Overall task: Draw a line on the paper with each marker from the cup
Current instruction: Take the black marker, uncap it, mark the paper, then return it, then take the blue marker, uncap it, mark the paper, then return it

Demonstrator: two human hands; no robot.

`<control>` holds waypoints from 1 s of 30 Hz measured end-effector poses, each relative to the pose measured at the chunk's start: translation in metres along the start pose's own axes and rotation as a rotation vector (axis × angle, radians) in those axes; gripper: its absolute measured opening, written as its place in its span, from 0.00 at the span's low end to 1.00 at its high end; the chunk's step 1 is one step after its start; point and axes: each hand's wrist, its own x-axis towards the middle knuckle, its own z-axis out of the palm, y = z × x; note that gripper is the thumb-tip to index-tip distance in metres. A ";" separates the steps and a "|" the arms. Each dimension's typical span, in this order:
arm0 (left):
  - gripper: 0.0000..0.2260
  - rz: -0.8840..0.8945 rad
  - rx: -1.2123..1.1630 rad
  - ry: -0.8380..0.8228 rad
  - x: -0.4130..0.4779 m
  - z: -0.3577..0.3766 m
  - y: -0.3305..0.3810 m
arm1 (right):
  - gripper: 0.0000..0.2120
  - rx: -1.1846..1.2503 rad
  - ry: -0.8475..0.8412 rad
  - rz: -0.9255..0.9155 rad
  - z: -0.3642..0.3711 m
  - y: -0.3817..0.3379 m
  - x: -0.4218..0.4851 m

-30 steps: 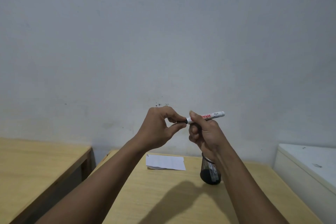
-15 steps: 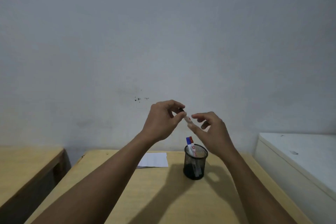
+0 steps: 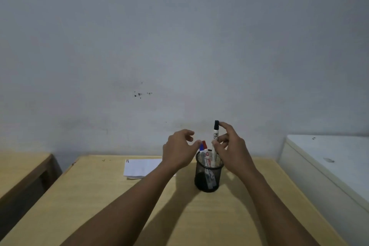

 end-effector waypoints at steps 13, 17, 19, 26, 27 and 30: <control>0.20 -0.097 -0.037 -0.120 0.017 0.024 -0.012 | 0.32 -0.151 -0.138 -0.019 0.014 0.033 0.009; 0.18 -0.110 -0.048 -0.126 0.019 0.028 -0.014 | 0.29 -0.164 -0.154 -0.011 0.018 0.041 0.012; 0.17 -0.104 -0.050 -0.127 0.019 0.029 -0.013 | 0.27 -0.176 -0.169 -0.003 0.019 0.044 0.013; 0.14 -0.094 -0.070 -0.132 0.021 0.035 -0.012 | 0.24 -0.226 -0.244 0.001 0.019 0.050 0.013; 0.13 -0.094 -0.074 -0.129 0.021 0.035 -0.011 | 0.24 -0.214 -0.235 0.002 0.019 0.050 0.013; 0.11 -0.098 -0.096 -0.116 0.022 0.035 -0.011 | 0.26 -0.177 -0.202 0.005 0.017 0.049 0.013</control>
